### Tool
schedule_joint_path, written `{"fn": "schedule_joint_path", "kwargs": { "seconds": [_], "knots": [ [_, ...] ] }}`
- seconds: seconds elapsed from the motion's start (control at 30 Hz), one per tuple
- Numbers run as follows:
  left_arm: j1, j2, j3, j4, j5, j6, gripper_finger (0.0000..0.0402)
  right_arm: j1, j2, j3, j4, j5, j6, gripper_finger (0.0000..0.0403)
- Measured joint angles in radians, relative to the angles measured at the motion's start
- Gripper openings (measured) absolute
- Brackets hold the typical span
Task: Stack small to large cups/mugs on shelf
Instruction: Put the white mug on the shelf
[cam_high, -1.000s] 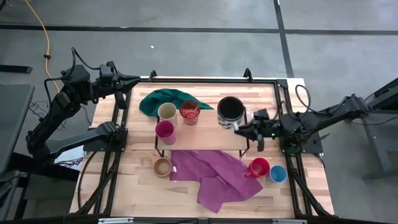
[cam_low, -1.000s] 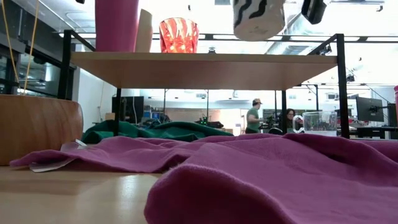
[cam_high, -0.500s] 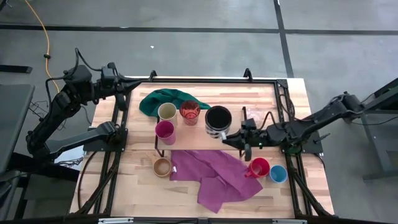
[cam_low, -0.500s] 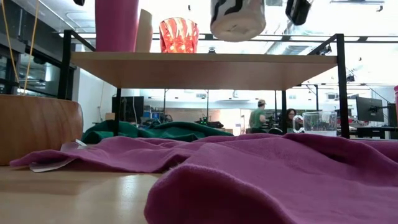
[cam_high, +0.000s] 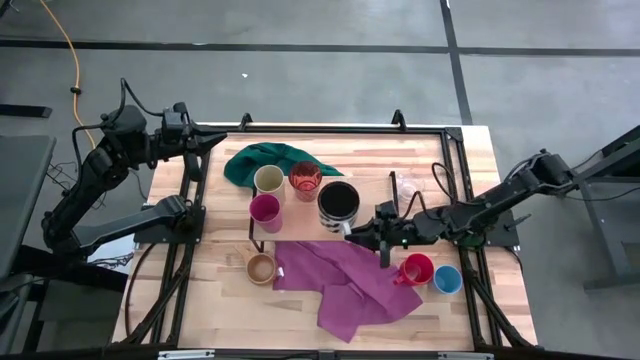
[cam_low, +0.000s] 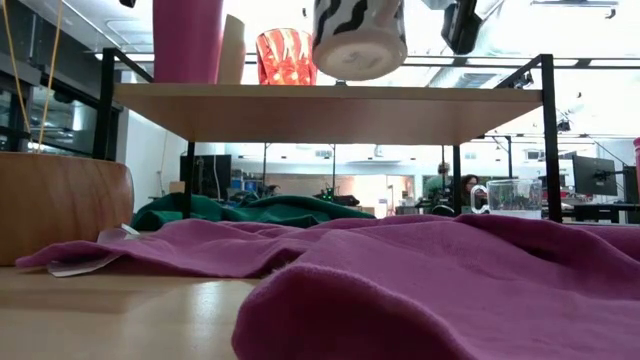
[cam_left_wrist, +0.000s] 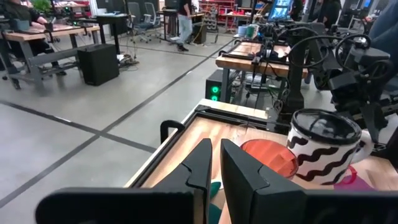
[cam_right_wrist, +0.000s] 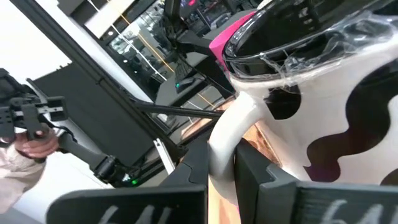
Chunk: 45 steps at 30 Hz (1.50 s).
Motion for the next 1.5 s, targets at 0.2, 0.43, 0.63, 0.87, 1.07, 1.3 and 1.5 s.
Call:
{"fn": "schedule_joint_path", "kwargs": {
  "seconds": [0.2, 0.43, 0.63, 0.87, 1.07, 1.3, 1.5],
  "knots": [
    [0.000, -0.018, 0.000, 0.000, 0.000, 0.004, 0.0024, 0.000, 0.040, 0.000, 0.033, -0.002, 0.015, 0.0010],
    [0.000, -0.043, 0.000, -0.001, 0.004, 0.003, 0.0024, 0.000, 0.087, 0.000, 0.098, -0.005, 0.015, 0.0010],
    [0.000, -0.055, 0.000, -0.007, 0.011, 0.000, 0.0024, 0.000, 0.128, 0.000, 0.130, -0.007, 0.021, 0.0010],
    [0.000, -0.056, 0.000, -0.008, 0.029, -0.005, 0.0024, -0.003, 0.201, 0.047, 0.140, -0.050, 0.032, 0.0010],
    [0.000, -0.056, 0.000, -0.008, 0.046, -0.006, 0.0024, -0.003, 0.231, 0.069, 0.143, -0.056, 0.031, 0.0010],
    [0.000, -0.056, 0.000, -0.008, 0.070, -0.006, 0.0024, -0.003, 0.236, 0.069, 0.140, -0.050, 0.038, 0.0010],
    [0.000, -0.056, 0.000, -0.008, 0.082, -0.008, 0.0024, -0.007, 0.258, 0.070, 0.191, -0.050, 0.034, 0.0010]
  ]
}}
